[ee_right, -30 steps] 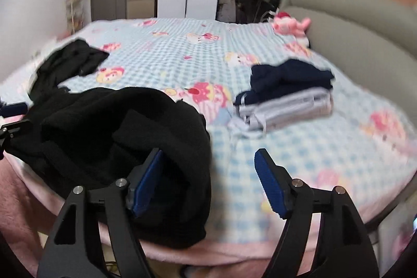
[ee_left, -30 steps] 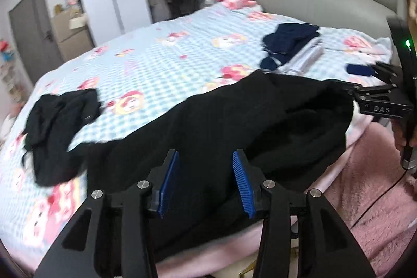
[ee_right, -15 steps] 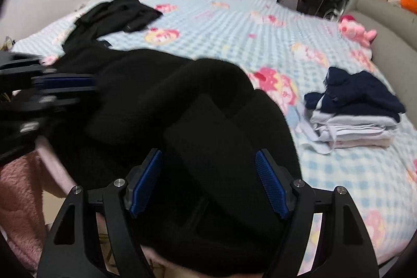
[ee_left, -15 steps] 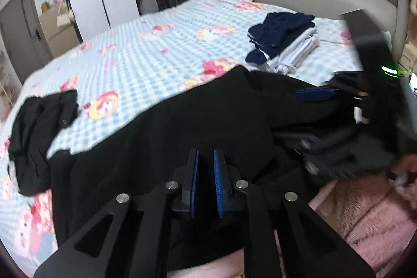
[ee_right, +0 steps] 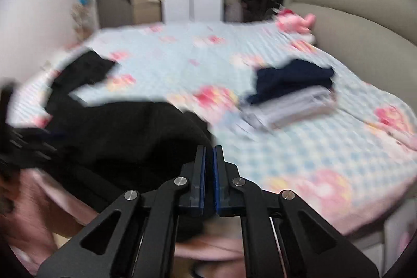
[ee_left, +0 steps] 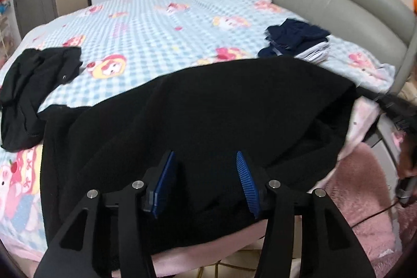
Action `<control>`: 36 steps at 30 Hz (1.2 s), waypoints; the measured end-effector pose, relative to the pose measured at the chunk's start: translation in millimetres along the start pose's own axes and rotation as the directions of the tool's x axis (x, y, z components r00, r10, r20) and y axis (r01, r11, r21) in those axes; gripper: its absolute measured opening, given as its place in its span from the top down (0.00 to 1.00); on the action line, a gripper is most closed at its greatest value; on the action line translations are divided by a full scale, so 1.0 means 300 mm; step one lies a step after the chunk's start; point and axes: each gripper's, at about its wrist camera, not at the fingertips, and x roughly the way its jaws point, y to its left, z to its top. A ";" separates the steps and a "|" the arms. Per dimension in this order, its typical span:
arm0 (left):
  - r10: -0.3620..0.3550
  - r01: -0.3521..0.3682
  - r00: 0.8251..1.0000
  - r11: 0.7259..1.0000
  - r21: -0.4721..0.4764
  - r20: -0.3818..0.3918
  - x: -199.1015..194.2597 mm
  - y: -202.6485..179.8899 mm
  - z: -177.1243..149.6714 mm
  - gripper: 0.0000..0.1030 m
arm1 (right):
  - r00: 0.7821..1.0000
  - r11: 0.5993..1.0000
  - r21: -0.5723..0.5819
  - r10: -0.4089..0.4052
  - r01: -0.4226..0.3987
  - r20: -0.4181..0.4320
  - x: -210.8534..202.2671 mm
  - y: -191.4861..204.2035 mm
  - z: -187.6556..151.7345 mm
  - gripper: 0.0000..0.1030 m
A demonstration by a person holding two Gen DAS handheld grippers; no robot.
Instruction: Fold clothes
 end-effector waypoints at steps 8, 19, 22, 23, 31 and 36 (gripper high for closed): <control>-0.036 0.028 0.999 0.955 0.294 0.021 0.075 -0.218 0.046 0.37 | 0.993 0.990 0.079 0.119 -0.117 -0.020 0.081 -0.058 -0.034 0.41; 0.058 -0.081 0.995 0.948 0.307 0.083 0.062 -0.261 0.093 0.93 | 0.994 0.994 0.003 0.109 -0.109 0.013 0.138 -0.015 -0.013 0.95; 0.060 -0.097 0.990 0.948 0.303 0.130 -0.056 -0.238 0.102 0.94 | 0.992 0.996 -0.047 0.086 -0.082 0.094 -0.003 -0.020 0.012 0.97; 0.037 -0.075 0.991 0.953 0.294 0.131 -0.107 -0.222 0.096 0.94 | 0.990 0.995 -0.055 0.085 -0.079 0.113 -0.048 -0.024 0.016 0.97; 0.058 -0.022 0.995 0.924 0.381 -0.083 0.011 -0.179 -0.122 0.94 | 0.976 0.974 0.068 0.216 -0.215 -0.002 -0.058 -0.024 -0.065 0.92; 0.019 0.009 0.996 0.946 0.323 -0.083 0.004 -0.168 -0.147 0.94 | 0.968 0.968 0.031 0.249 -0.249 -0.005 0.045 0.075 0.008 0.66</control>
